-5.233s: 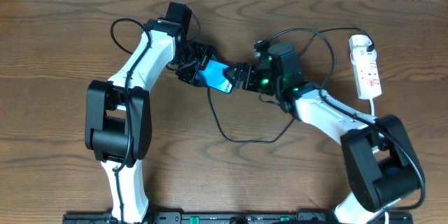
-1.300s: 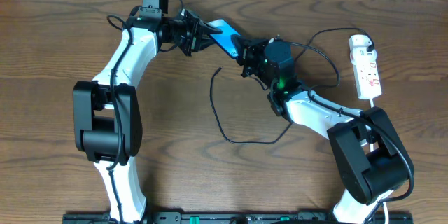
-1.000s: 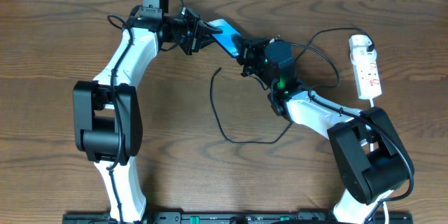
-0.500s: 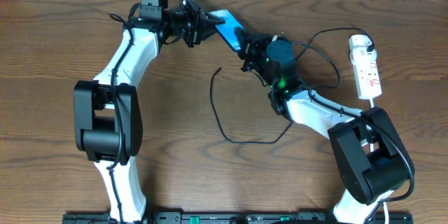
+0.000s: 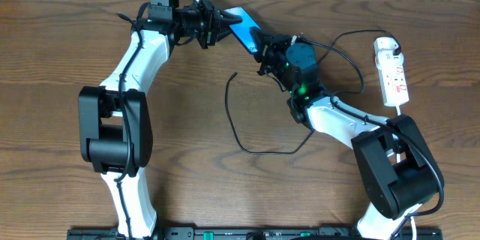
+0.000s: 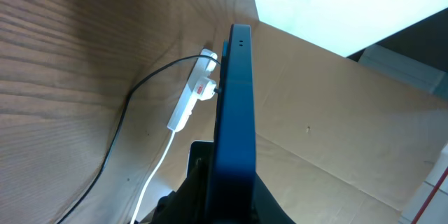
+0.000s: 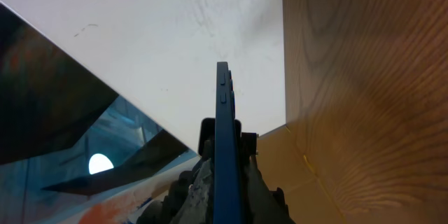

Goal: Plug charger to phone and switch on socket

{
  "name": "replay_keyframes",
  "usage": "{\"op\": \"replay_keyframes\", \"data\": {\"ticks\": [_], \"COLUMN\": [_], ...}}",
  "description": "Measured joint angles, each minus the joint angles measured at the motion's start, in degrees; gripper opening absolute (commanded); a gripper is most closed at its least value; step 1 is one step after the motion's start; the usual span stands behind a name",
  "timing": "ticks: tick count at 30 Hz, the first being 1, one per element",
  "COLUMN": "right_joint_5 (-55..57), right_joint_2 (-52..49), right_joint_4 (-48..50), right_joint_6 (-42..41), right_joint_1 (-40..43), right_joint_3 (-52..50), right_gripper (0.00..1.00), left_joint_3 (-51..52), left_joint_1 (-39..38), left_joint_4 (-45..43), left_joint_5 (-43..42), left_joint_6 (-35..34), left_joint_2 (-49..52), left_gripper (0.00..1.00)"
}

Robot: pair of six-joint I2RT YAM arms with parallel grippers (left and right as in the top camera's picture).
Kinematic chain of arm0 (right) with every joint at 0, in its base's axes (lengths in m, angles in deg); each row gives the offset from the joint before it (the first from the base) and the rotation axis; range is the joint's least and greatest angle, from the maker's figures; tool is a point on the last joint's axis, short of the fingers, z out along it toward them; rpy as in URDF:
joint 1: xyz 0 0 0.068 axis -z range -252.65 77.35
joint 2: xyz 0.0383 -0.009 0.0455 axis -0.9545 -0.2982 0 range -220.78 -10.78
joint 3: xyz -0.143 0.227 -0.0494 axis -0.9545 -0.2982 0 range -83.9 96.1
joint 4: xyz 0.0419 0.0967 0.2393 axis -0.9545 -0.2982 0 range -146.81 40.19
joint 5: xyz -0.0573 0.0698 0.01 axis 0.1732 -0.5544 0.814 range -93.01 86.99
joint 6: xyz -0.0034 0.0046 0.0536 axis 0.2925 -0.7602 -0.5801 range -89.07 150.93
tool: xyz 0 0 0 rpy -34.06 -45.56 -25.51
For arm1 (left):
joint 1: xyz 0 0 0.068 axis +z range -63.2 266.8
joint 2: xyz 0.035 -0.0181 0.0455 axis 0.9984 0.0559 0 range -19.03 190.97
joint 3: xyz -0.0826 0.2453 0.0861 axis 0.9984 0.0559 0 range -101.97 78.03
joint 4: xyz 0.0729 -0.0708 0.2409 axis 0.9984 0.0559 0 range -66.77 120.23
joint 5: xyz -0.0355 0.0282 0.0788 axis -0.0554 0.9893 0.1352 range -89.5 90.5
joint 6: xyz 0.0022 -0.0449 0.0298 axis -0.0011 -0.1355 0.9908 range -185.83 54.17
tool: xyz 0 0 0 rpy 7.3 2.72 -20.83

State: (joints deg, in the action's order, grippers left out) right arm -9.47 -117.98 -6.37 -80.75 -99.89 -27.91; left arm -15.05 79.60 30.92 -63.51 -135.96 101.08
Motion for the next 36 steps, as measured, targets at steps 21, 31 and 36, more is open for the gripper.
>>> {"op": "replay_keyframes", "data": {"ticks": [21,31,36], "right_joint_5": [-0.09,-1.7,-2.73], "right_joint_2": [0.0,0.0,0.0], "right_joint_4": [0.28,-0.83,-1.42], "right_joint_6": [-0.68,0.44,2.08], "right_joint_1": [-0.02,-0.26,-1.2], "right_joint_3": [0.07,0.07,0.07], "right_gripper": [0.05,0.45,0.6], "left_joint_3": [0.04,0.04,0.04], "left_joint_1": [-0.85,-0.94,-1.11], "left_joint_4": [-0.09,-0.22,-0.22], "left_joint_5": [0.17,0.57,1.62], "left_joint_6": [0.94,0.37,0.26], "left_joint_2": [0.0,0.0,0.0], "left_gripper": [0.08,0.07,0.07]}}
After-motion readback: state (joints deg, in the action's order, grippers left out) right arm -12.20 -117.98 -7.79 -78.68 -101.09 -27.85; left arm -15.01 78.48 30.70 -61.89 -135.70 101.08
